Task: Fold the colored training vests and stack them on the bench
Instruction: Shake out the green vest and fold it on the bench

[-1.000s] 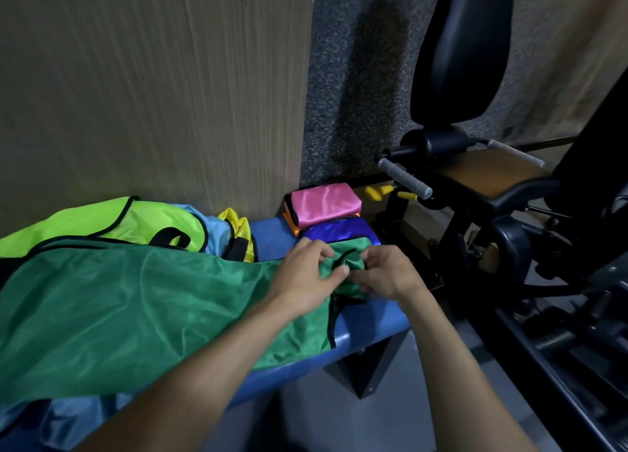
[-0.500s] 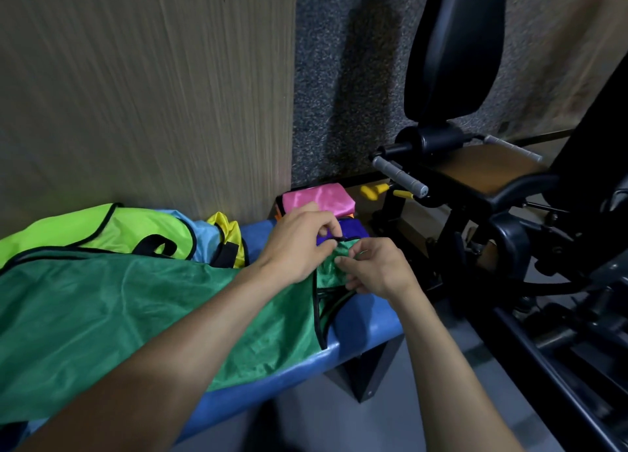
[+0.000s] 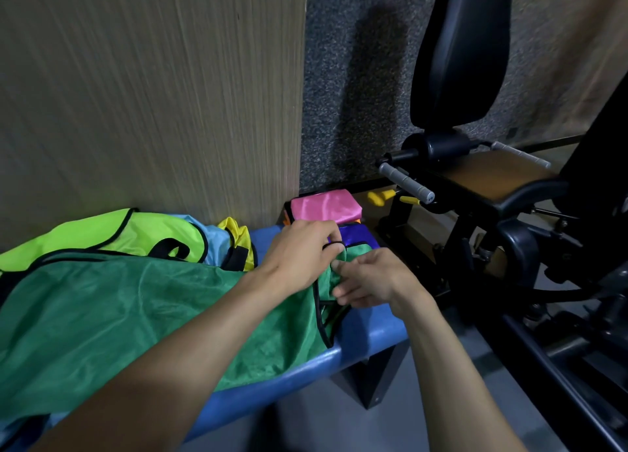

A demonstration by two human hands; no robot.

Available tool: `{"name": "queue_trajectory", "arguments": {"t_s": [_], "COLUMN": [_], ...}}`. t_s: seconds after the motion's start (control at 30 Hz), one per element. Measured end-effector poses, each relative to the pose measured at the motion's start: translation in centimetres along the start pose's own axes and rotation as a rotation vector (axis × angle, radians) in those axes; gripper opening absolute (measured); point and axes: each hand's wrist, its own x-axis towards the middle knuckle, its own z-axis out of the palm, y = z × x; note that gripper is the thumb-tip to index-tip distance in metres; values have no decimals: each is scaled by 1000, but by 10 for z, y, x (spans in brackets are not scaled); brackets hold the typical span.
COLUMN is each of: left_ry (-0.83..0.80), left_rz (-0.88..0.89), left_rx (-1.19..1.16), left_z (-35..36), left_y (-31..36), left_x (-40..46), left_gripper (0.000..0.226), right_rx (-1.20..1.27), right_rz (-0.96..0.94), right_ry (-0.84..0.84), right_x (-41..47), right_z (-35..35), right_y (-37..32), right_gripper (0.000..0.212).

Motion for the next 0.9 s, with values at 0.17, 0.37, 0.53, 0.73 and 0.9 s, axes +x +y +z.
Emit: {"name": "queue_trajectory", "arguments": {"t_s": [0.17, 0.37, 0.53, 0.73, 0.9], "left_ry": [-27, -57, -24, -125, 197], "left_rz": [-22, 10, 87, 116, -98], "left_rx": [-31, -39, -98, -269, -458], "left_z": [-1, -2, -4, -13, -11], "left_y": [-3, -2, 3, -4, -19], "left_x": [-1, -1, -4, -9, -4], "left_gripper": [5, 4, 9, 20, 18], "right_rx": [-57, -40, 231, 742, 824], "right_rz": [-3, 9, -81, -19, 36], "right_ry": [-25, -14, -61, -211, -89], "right_x": [-2, 0, 6, 6, 9], "right_z": [0, 9, 14, 3, 7], "right_y": [1, 1, 2, -4, -1], "right_gripper": [31, 31, 16, 26, 34]}}
